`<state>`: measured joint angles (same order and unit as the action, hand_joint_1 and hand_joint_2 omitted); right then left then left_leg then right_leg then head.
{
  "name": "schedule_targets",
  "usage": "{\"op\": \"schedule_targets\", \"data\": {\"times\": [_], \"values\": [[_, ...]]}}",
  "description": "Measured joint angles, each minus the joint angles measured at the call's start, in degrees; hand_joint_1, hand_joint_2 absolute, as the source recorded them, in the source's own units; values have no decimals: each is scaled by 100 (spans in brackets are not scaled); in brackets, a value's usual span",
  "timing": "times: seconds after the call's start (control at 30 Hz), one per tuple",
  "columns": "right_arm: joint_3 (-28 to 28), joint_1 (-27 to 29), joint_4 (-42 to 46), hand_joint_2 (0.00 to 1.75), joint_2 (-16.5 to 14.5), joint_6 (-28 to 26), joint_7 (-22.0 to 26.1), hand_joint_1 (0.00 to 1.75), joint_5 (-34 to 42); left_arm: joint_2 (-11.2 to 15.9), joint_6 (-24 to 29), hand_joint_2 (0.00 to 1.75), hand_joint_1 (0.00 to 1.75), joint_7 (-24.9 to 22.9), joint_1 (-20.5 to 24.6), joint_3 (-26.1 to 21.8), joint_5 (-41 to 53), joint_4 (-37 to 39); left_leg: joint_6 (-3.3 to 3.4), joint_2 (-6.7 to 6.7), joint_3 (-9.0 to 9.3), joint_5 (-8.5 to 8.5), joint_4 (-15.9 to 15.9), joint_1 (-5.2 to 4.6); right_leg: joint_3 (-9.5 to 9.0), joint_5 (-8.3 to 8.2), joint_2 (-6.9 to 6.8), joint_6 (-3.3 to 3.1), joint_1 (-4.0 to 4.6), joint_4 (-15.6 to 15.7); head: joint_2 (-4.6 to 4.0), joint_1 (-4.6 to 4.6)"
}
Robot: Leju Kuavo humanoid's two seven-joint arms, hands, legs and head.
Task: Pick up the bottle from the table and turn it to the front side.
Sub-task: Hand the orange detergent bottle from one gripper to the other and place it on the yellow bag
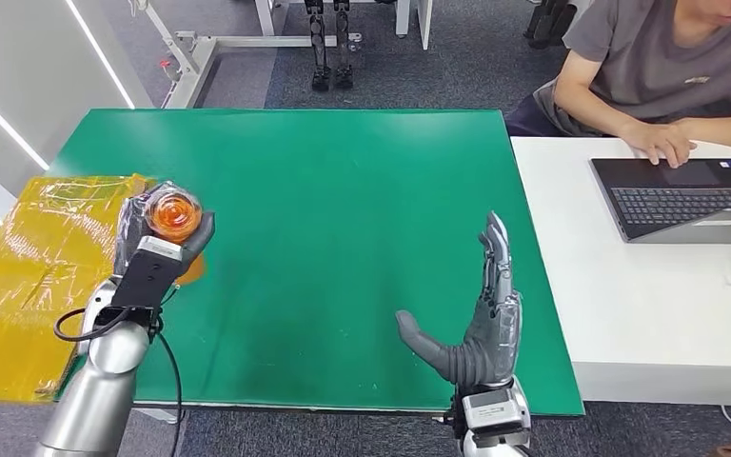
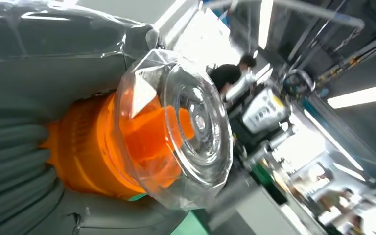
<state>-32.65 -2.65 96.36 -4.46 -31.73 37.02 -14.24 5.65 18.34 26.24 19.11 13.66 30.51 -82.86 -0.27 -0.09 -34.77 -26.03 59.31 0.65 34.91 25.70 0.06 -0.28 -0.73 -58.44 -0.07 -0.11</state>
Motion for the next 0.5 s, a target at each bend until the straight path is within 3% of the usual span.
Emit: {"op": "schedule_targets", "data": {"times": [0.27,0.5], "values": [[-20,23,1,175,7,102,10,0,102,728,1379,175,175,-128,-114,-58,1291,131,-2,8,0,-2,-1,0,1,2,8,1,0,0,0,1],[-71,8,-9,175,8,177,20,0,187,957,1966,175,175,-102,-366,-193,2020,62,-2,10,0,-2,-2,-1,0,2,10,1,-1,0,0,1]]}}
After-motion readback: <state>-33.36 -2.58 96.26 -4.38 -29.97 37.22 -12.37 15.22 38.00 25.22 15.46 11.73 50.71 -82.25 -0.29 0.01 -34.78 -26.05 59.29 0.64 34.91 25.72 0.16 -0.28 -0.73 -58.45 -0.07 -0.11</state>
